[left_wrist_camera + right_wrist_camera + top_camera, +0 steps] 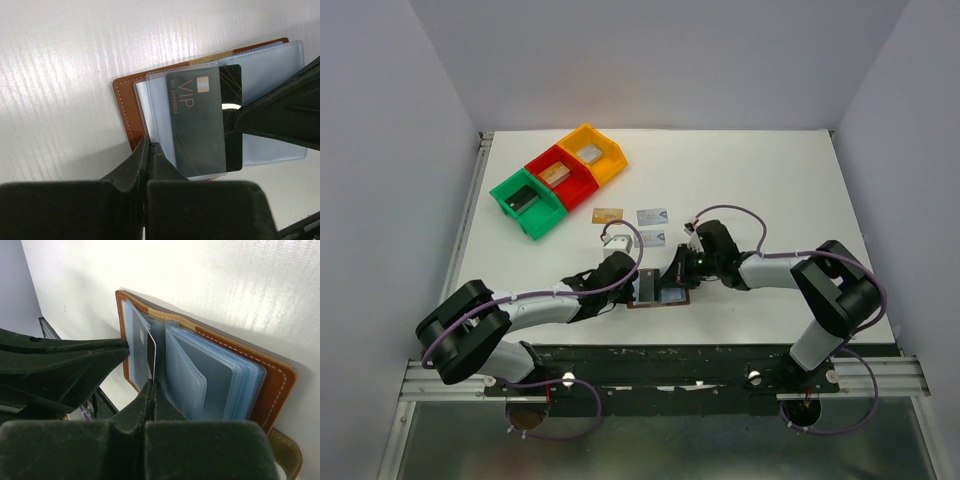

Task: Take the credit cards out of the card holder
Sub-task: Remove the credit card from the card holder.

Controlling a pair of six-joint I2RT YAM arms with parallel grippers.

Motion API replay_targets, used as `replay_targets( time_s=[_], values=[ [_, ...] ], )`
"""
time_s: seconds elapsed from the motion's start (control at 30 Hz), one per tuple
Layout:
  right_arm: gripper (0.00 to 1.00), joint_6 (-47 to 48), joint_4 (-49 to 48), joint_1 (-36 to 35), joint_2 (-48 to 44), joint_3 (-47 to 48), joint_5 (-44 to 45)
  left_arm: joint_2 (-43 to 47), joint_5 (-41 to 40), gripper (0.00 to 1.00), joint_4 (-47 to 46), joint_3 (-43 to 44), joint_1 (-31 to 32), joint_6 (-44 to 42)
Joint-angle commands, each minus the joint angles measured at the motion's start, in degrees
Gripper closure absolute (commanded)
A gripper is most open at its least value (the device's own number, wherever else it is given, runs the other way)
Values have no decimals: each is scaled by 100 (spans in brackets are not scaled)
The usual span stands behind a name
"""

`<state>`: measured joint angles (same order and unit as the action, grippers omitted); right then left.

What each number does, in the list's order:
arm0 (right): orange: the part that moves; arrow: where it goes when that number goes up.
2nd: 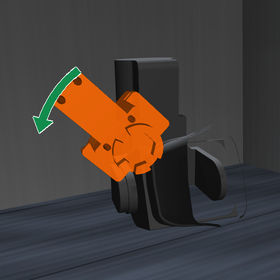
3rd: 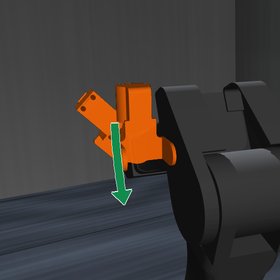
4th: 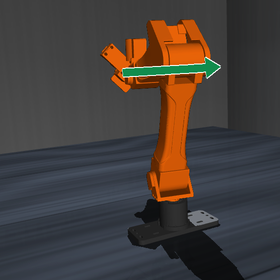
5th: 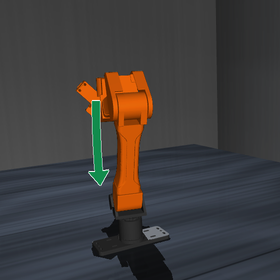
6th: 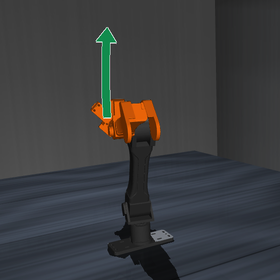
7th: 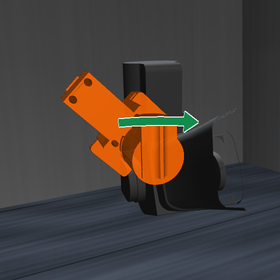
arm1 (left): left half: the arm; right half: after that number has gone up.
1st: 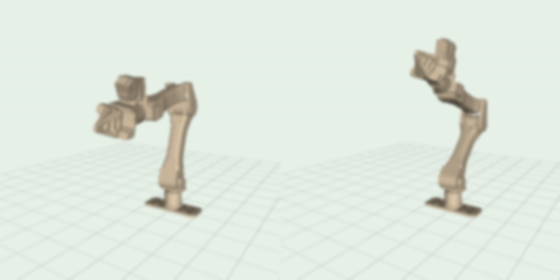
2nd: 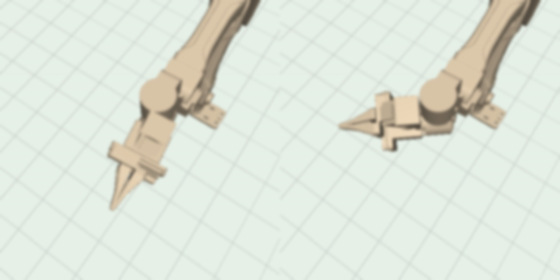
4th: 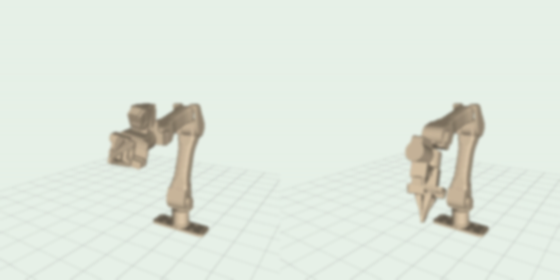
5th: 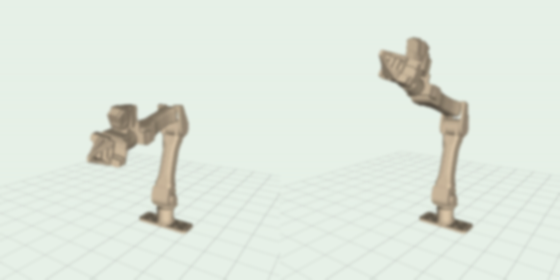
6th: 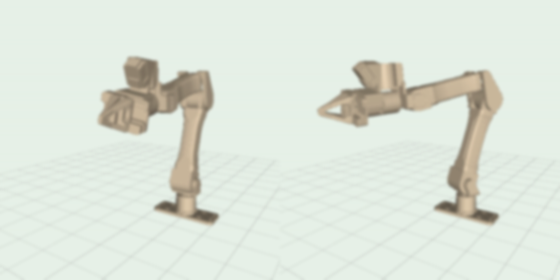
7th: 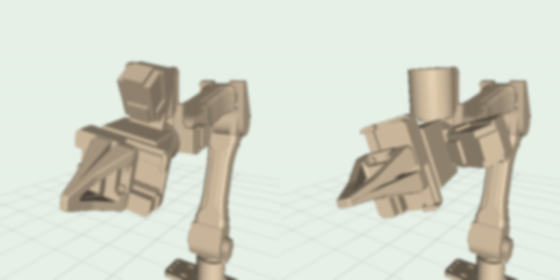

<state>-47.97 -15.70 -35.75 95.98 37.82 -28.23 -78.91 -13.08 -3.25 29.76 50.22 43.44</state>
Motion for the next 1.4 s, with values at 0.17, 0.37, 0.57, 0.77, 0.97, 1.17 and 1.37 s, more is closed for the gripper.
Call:
replay_targets(
  time_s=[0.17, 0.37, 0.57, 0.77, 0.97, 1.17, 1.37],
  values=[
    [100, 419, 409, 173, -282, -30, -68, -107, 69, 100, 500, -181, -3, 77],
    [100, 674, 752, 191, -343, 111, -130, -116, 69, 100, 509, -163, -3, 77],
    [100, 981, 1227, 200, -484, 260, -43, -80, 43, 100, 536, -163, -3, 86],
    [100, 1228, 1779, 208, -668, 348, 45, -80, 51, 100, 553, -111, -3, 24],
    [100, 1518, 2352, 235, -958, 480, 353, -142, 51, 100, 606, -49, 6, -2],
    [99, 1676, 2695, 261, -1196, 603, 476, -63, -10, 100, 650, 30, -3, -29],
    [100, 1764, 2897, 261, -1407, 665, 617, 104, -116, 100, 764, 171, -3, -152]
  ],
)
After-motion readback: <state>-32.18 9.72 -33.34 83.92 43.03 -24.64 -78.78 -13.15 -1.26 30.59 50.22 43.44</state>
